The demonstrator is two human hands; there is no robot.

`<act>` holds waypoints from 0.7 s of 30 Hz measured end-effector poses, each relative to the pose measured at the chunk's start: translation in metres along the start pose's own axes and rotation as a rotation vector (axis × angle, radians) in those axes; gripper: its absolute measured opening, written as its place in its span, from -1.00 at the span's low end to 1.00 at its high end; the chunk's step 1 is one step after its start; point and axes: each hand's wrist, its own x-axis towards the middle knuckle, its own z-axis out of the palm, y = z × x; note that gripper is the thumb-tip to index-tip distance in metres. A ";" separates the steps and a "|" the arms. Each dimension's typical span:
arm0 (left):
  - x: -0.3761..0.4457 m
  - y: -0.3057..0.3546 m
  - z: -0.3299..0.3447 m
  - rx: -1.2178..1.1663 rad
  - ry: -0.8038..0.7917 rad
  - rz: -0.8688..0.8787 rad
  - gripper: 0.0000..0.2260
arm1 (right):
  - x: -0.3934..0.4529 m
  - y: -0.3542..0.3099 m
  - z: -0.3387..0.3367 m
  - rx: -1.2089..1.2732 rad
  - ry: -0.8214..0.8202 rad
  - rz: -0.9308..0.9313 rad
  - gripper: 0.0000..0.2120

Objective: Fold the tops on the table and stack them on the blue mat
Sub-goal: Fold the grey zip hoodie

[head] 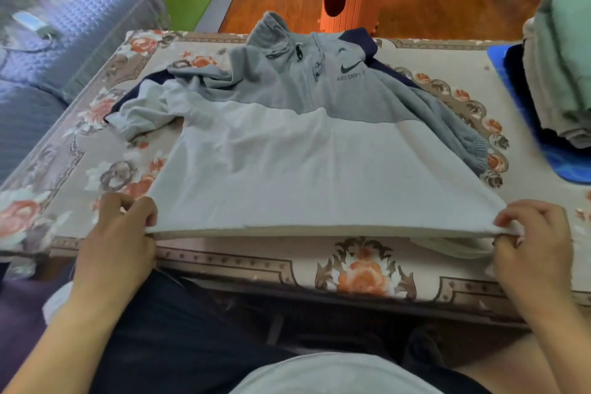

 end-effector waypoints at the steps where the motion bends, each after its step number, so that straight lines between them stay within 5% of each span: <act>1: -0.003 -0.002 -0.001 0.041 -0.002 0.025 -0.66 | -0.005 0.000 0.000 -0.014 -0.016 -0.019 -0.63; 5: -0.015 -0.013 0.003 0.230 -0.108 0.235 -0.65 | -0.021 0.014 -0.001 -0.099 -0.205 -0.149 -0.70; 10: -0.021 -0.030 -0.004 0.218 -0.018 0.357 -0.69 | -0.021 0.015 -0.019 -0.073 -0.158 -0.299 -0.75; 15: -0.020 -0.063 -0.002 0.199 -0.182 0.606 -0.79 | -0.008 0.032 -0.013 -0.167 -0.625 -0.279 -0.47; 19: -0.009 -0.063 0.008 0.379 -0.336 0.645 -0.62 | 0.005 0.017 -0.010 -0.404 -0.934 -0.299 -0.62; 21: -0.005 -0.044 0.007 0.603 -0.452 0.558 -0.72 | 0.016 0.008 -0.011 -0.540 -1.053 -0.373 -0.82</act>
